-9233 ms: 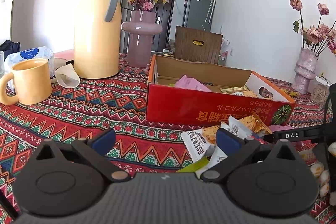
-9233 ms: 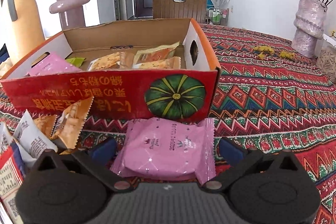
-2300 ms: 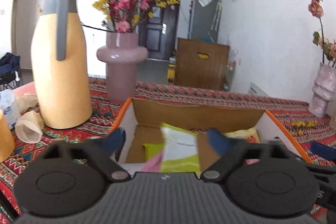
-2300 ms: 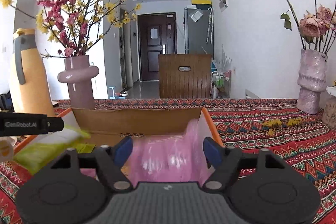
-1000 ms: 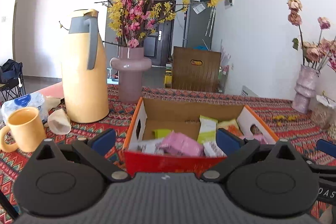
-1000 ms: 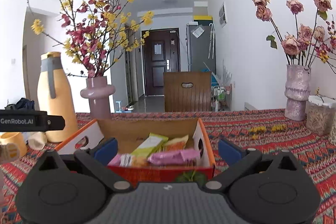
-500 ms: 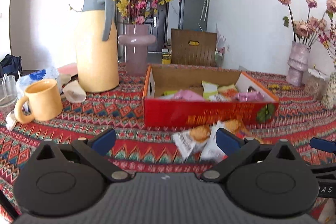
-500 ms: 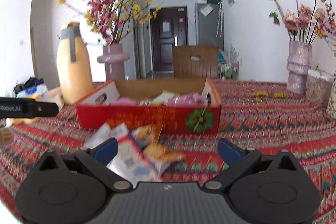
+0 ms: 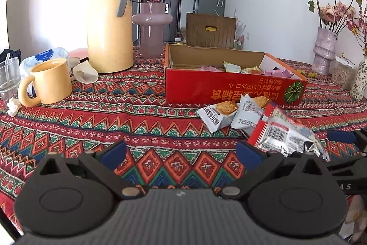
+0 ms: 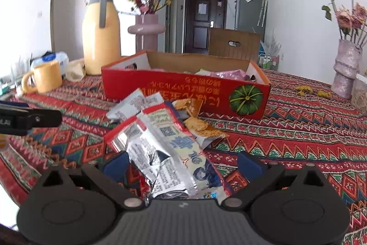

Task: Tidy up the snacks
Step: 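Grasp a silver-and-red bag with the right gripper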

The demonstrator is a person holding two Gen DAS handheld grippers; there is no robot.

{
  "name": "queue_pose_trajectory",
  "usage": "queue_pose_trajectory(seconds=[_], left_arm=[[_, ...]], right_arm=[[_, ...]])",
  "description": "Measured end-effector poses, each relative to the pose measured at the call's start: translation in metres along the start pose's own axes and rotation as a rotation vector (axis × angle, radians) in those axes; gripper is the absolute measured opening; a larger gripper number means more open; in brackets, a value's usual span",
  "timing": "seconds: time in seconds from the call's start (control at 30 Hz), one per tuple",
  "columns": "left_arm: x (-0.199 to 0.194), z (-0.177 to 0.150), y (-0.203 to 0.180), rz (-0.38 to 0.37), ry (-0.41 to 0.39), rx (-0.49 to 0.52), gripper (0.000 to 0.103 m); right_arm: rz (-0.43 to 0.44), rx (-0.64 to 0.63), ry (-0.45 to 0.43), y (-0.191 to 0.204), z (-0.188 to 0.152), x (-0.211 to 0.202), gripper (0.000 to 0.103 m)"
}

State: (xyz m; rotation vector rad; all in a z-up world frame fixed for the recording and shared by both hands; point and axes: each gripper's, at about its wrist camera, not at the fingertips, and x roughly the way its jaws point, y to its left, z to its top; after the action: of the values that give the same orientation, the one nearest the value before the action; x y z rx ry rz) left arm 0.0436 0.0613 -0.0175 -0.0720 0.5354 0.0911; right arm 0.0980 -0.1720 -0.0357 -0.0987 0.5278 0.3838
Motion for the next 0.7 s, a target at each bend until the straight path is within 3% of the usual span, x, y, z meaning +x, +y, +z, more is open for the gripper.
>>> queue_pose_trajectory(seconds=[0.23, 0.3, 0.37, 0.43, 0.7], left_arm=[[0.001, 0.0, 0.002, 0.0, 0.002, -0.008, 0.103], [0.001, -0.001, 0.001, 0.0, 0.005, -0.009, 0.103], [0.002, -0.001, 0.0, 0.0, 0.007, -0.009, 0.103], [0.002, -0.001, -0.001, -0.001, 0.01, -0.011, 0.103], [0.007, -0.001, -0.005, -0.006, 0.023, -0.007, 0.103]], right_arm=[[0.024, -0.023, 0.038, 0.004, 0.005, 0.015, 0.1], [0.032, -0.027, 0.052, 0.006, 0.003, 0.019, 0.094], [0.046, -0.031, 0.066, 0.006, 0.0, 0.021, 0.075], [0.054, -0.028, 0.061, 0.004, -0.001, 0.02, 0.068], [0.072, 0.011, -0.03, -0.006, -0.005, -0.003, 0.064]])
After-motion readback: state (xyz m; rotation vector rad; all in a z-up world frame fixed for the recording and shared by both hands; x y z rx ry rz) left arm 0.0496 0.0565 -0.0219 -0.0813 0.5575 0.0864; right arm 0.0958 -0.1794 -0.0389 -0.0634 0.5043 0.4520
